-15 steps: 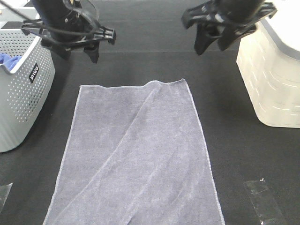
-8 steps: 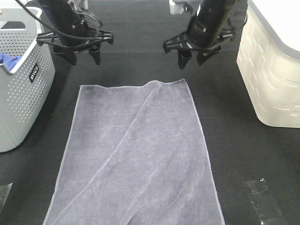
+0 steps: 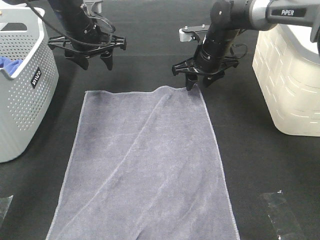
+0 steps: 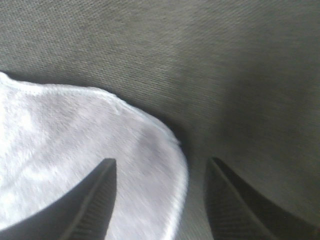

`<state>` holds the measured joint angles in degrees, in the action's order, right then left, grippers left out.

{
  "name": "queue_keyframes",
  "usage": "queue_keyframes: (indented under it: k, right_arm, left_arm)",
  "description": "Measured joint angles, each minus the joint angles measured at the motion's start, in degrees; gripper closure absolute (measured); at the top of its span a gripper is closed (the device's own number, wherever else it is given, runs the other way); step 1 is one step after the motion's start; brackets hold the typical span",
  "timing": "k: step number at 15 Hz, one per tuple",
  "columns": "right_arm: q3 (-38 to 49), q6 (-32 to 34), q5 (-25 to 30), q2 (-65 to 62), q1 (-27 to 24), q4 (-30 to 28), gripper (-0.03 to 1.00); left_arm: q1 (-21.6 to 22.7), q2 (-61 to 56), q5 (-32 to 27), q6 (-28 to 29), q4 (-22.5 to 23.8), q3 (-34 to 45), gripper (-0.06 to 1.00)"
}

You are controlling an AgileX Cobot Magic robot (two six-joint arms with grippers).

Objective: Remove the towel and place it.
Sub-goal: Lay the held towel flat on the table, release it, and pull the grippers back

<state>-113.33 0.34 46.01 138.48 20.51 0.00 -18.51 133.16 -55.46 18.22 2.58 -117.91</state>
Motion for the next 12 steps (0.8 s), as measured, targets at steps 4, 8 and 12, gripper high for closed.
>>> queue_keyframes:
  k: [4, 8, 12]
  right_arm:
    - [-0.11, -0.06, -2.41, 1.49, 0.00, 0.00, 0.52]
    - [-0.11, -0.06, -2.64, 2.64, 0.00, -0.57, 0.78]
    - [-0.11, -0.34, -2.01, 2.64, 0.00, -0.63, 0.97]
  left_arm:
    - [0.00, 0.00, -0.11, -0.06, 0.00, 0.00, 0.35]
    - [0.00, 0.00, -0.40, -0.23, 0.00, 0.00, 0.35]
    - [0.00, 0.00, -1.43, -0.23, 0.00, 0.00, 0.35]
